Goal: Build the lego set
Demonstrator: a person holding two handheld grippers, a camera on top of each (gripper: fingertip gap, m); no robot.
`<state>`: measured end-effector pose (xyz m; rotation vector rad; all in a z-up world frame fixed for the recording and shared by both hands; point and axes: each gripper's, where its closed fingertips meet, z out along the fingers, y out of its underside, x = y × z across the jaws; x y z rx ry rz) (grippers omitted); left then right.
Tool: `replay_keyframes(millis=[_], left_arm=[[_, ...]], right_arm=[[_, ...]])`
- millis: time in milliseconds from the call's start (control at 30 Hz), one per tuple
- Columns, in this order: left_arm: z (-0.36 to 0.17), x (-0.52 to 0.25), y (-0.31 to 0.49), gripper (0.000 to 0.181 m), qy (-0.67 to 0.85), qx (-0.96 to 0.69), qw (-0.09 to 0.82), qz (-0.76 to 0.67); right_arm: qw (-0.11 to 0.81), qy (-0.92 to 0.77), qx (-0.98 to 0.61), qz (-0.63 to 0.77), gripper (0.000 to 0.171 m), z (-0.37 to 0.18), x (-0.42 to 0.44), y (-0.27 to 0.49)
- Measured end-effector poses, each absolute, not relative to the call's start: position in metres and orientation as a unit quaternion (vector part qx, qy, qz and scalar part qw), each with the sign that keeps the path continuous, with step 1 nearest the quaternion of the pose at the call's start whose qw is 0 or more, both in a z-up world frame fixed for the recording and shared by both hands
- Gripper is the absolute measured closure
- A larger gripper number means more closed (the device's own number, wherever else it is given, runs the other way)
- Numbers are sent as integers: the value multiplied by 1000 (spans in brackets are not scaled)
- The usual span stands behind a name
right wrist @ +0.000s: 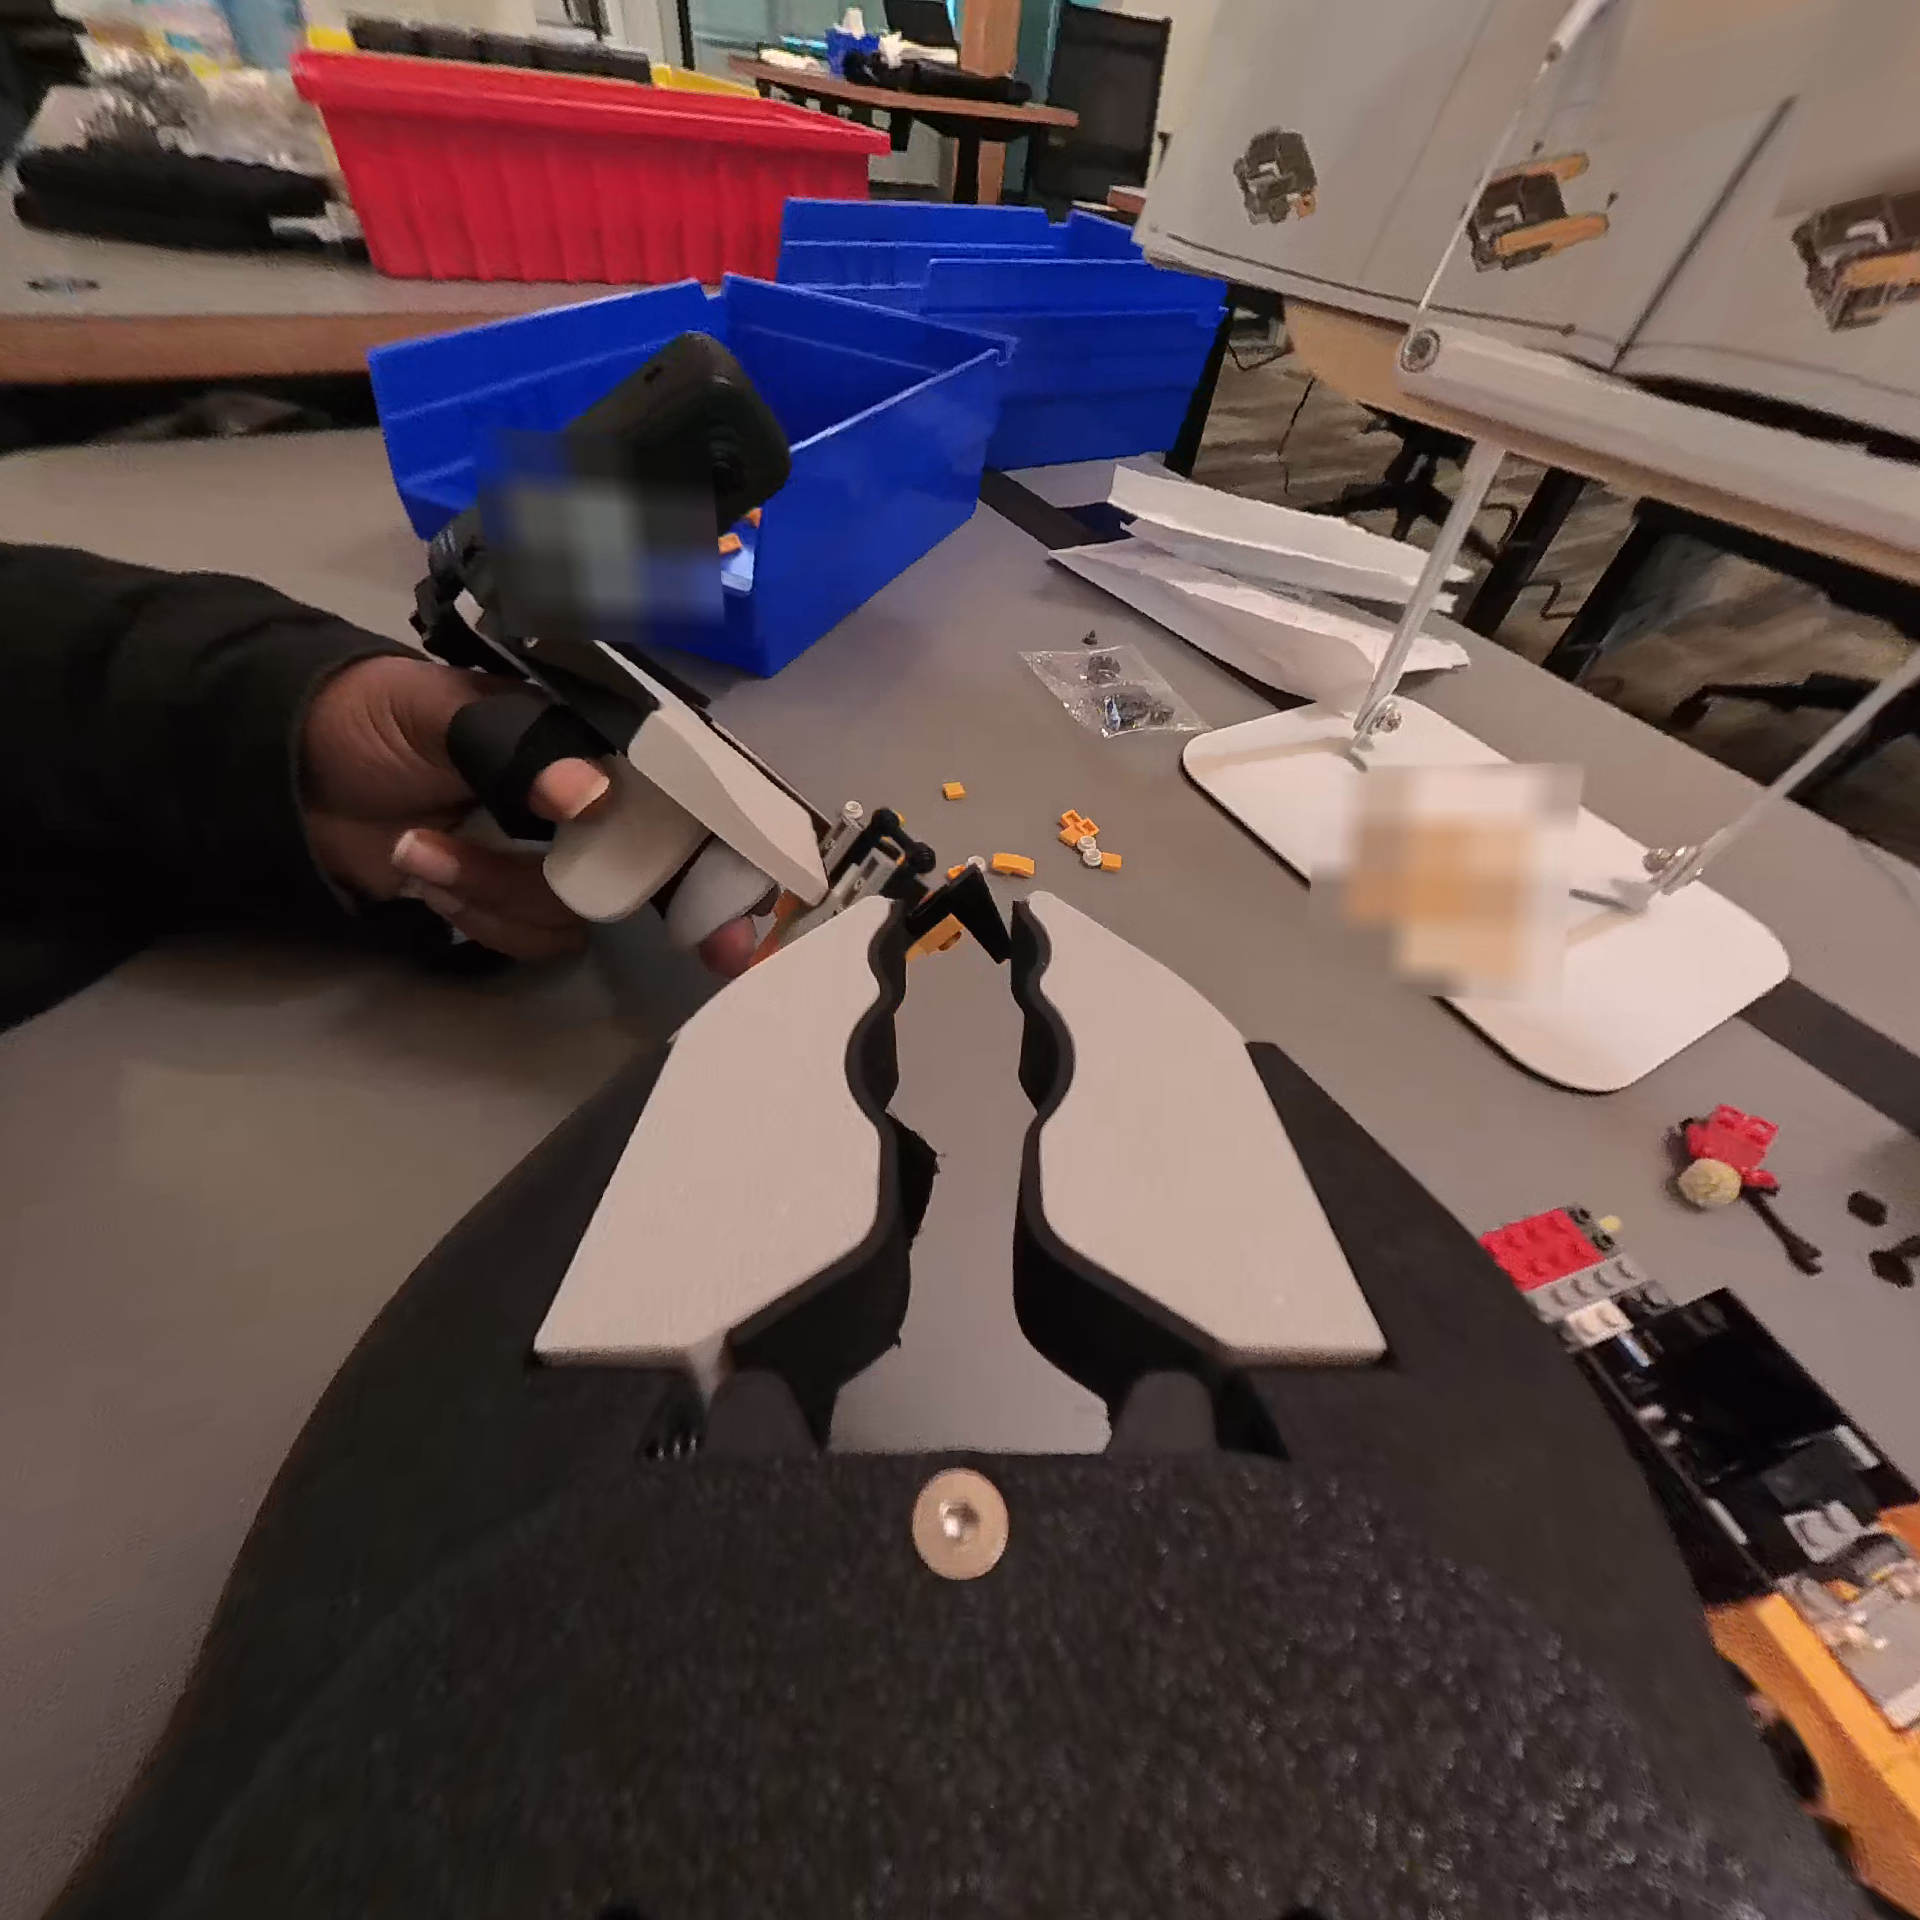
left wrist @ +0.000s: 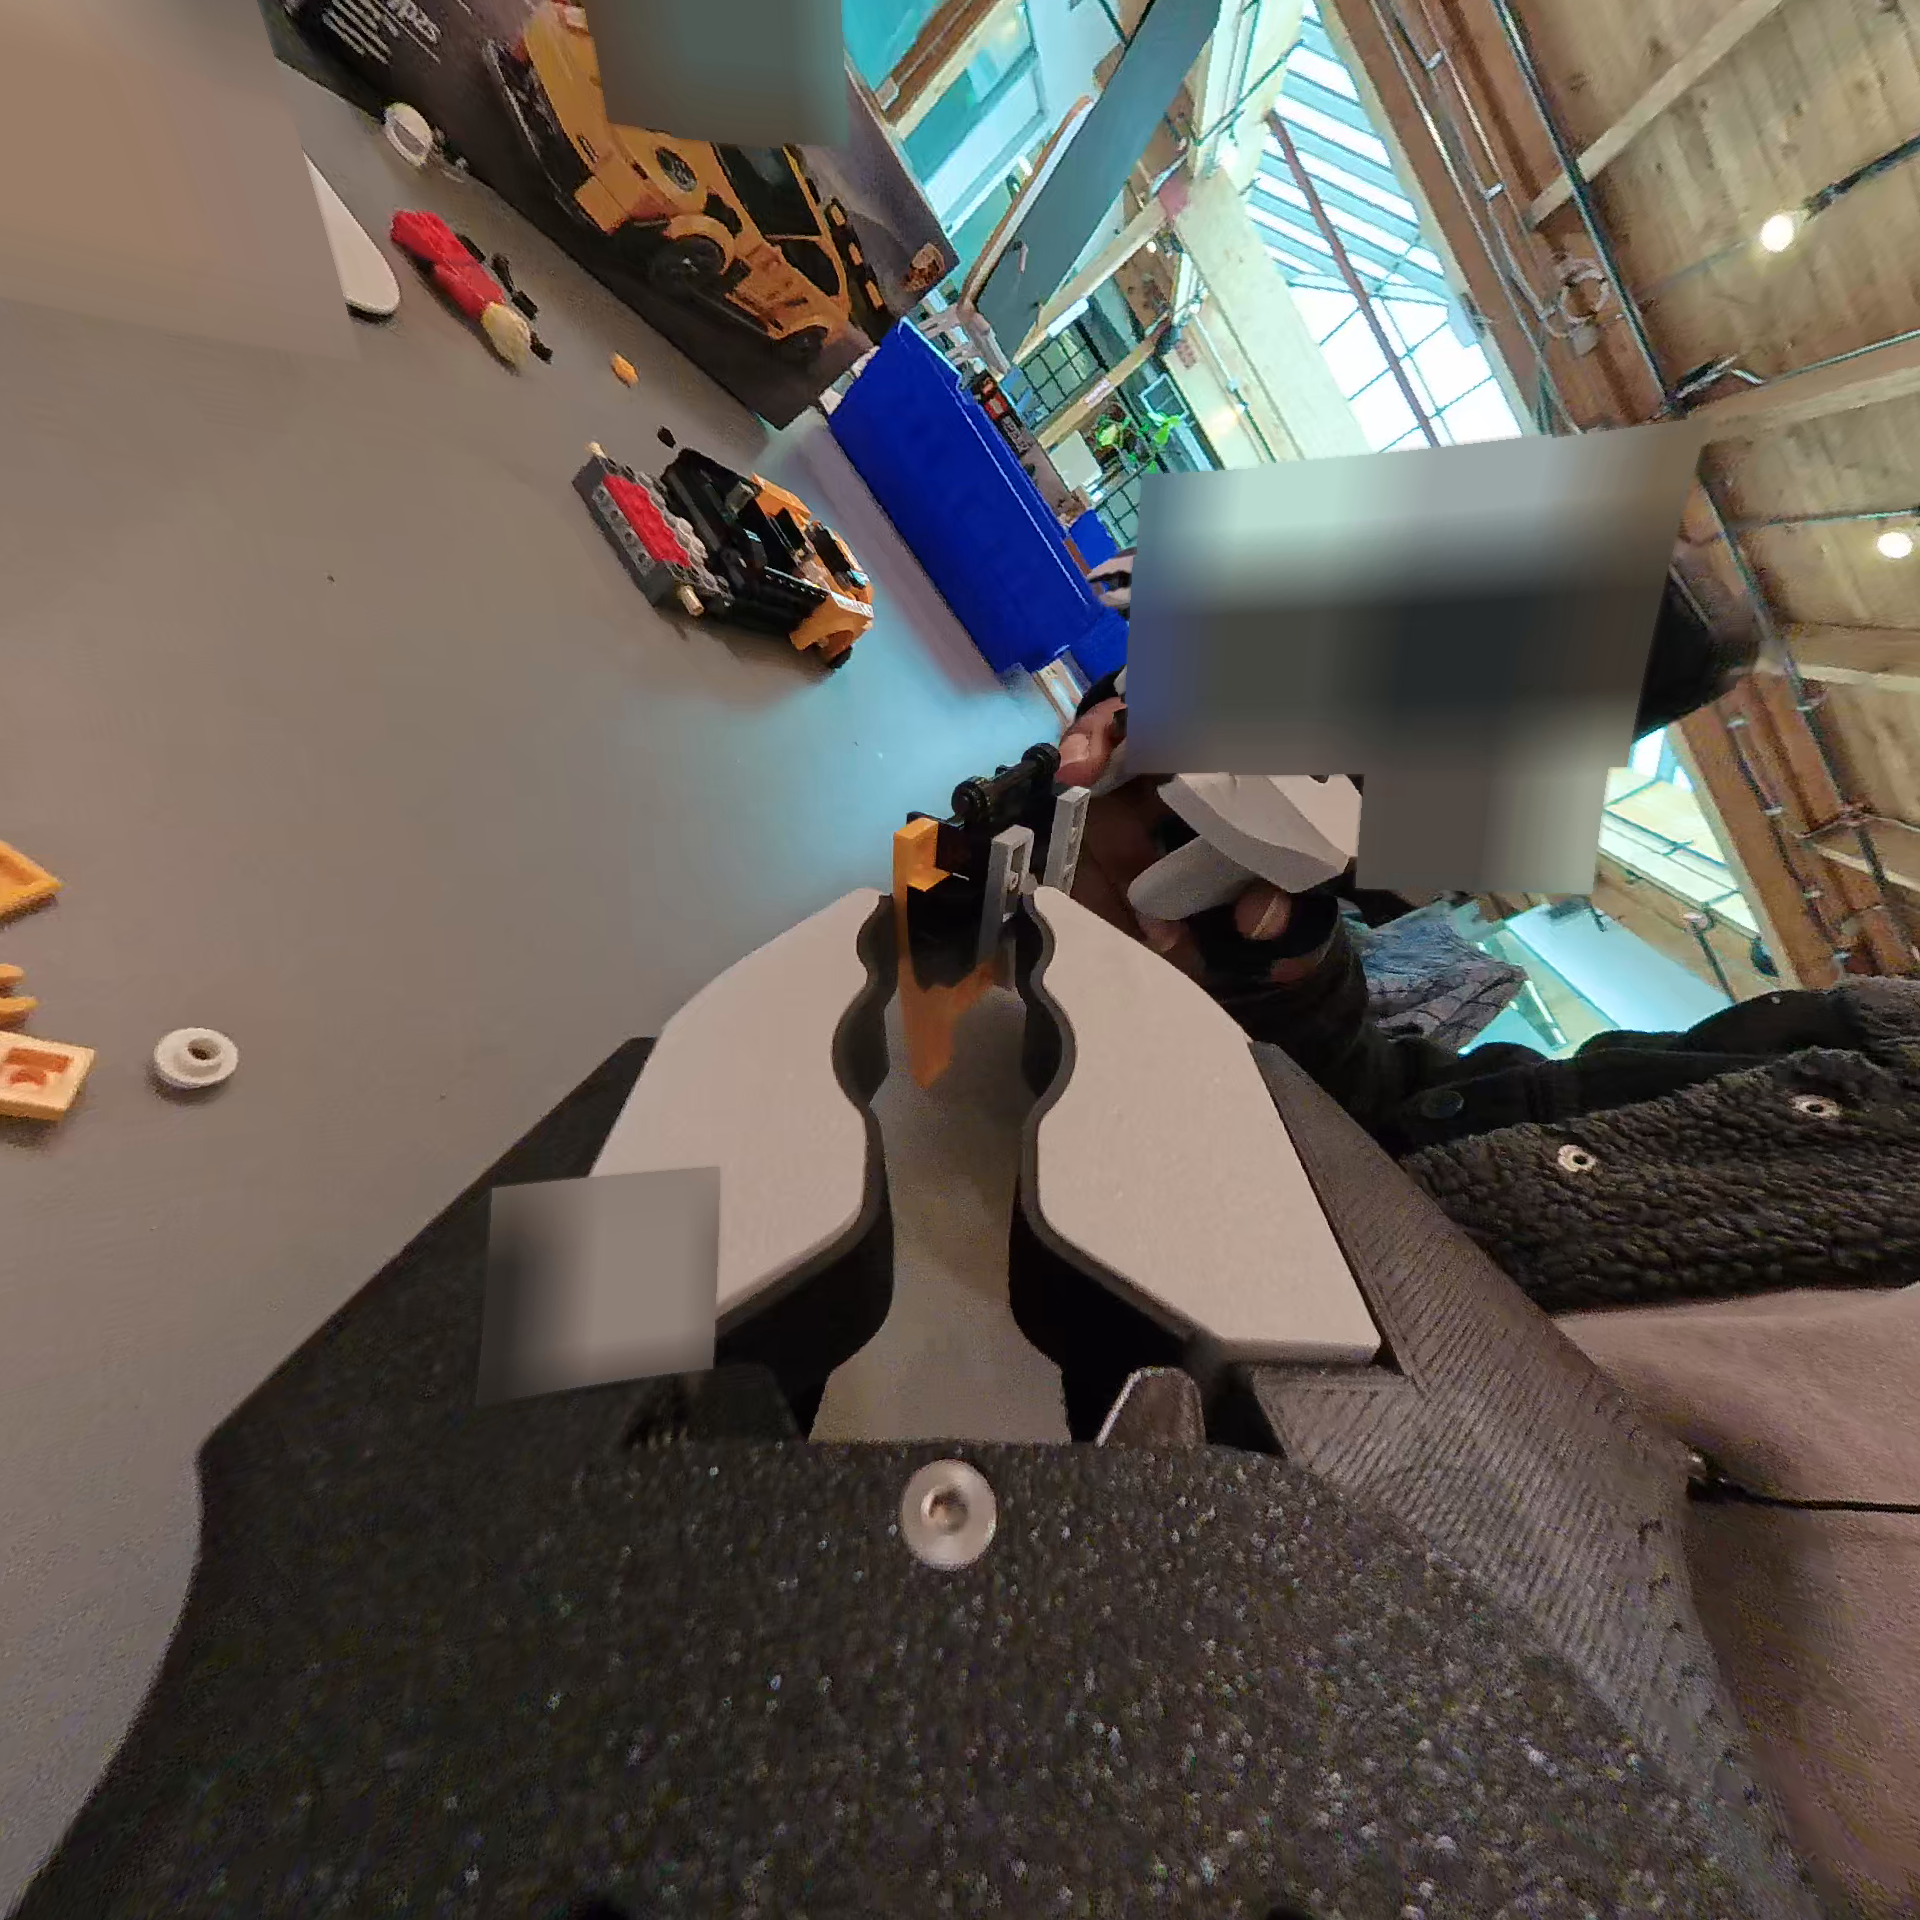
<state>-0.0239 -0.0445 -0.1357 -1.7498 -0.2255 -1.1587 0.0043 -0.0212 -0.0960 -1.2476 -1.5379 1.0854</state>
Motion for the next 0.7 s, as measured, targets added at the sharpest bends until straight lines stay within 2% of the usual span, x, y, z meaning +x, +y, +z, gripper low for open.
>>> replay_keyframes(millis=[233, 700], left_arm=[[-135, -33, -42, 160, -78, -740, 528, -410], [-135, -36, -41, 160, -20, -765, 566, -306]], right_arm=[[347, -590, -563, 463, 152, -117, 2, -16], [338, -604, -567, 447, 152, -129, -1, -20]])
